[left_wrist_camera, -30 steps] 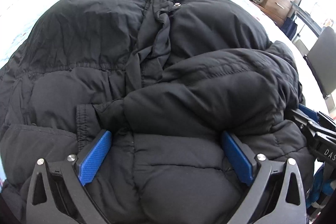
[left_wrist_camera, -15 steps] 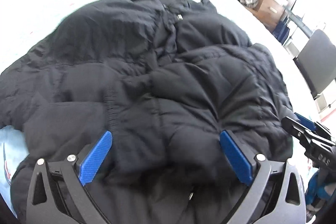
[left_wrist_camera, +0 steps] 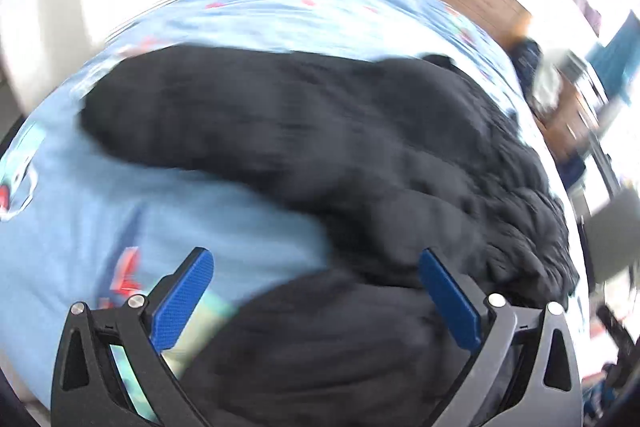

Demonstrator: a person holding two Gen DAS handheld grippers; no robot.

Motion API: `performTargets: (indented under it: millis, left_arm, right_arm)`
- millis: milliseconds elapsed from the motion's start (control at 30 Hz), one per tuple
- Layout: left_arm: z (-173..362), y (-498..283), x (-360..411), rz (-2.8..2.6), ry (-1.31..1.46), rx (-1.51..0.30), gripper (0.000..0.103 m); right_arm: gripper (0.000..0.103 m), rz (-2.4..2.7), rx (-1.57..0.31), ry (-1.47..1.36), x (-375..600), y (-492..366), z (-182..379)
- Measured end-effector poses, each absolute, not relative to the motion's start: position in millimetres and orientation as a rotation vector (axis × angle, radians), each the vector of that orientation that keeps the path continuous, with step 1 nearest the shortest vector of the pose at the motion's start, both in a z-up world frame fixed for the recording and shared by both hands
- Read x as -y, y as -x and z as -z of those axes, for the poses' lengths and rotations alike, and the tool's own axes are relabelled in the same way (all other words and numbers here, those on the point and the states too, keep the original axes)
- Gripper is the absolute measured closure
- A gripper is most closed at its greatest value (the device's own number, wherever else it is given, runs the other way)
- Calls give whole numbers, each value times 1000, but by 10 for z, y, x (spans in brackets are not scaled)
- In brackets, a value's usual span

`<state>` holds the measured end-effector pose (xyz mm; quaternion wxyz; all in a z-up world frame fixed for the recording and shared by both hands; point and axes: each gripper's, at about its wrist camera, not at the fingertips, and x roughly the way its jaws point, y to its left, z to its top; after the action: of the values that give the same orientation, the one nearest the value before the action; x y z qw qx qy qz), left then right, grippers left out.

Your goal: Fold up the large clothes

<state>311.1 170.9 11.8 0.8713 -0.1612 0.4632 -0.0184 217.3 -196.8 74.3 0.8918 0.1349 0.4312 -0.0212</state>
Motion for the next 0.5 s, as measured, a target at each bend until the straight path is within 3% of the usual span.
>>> performTargets:
  millis: [233,500]
  left_arm:
    - [359,-3361,-2985,-76,610,-951,0]
    - [1044,-3665,-3821,-108,1018,-858,0]
  right_arm:
    - [37,124,-895,-291,1963,-2040,-787]
    - [37,213,-905,-272,2077,-2077,-801]
